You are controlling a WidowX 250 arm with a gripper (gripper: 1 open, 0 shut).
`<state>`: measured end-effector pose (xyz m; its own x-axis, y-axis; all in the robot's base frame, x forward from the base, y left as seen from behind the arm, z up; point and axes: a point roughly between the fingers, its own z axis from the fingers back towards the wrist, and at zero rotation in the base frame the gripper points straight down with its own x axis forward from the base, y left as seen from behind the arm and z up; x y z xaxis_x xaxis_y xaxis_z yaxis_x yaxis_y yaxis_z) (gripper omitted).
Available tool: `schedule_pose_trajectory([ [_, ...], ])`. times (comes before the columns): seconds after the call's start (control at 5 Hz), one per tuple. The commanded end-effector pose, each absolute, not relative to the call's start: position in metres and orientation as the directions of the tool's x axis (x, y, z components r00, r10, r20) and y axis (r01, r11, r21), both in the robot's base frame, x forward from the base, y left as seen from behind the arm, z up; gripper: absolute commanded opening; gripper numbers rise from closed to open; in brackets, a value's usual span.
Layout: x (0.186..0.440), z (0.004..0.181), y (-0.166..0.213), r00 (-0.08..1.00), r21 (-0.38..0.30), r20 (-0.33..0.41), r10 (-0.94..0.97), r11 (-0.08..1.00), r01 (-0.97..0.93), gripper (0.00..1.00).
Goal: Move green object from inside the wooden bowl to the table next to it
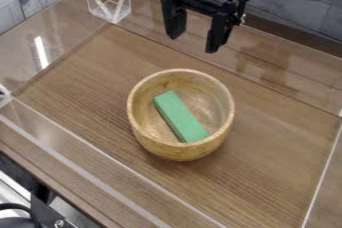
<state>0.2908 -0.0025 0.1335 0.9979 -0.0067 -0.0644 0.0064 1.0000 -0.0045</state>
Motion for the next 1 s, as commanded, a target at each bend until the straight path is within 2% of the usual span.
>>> schedule_pose_trajectory([
  [0.0, 0.284, 0.133, 0.011, 0.996, -0.008, -0.084, 0.020, 1.000, -0.021, 1.00],
  [0.4, 0.264, 0.118, 0.032, 0.996, -0.039, -0.087, 0.013, 0.999, -0.017, 1.00],
  [0.8, 0.254, 0.119, 0.006, 0.979, -0.080, -0.068, 0.192, 0.977, -0.197, 1.00],
])
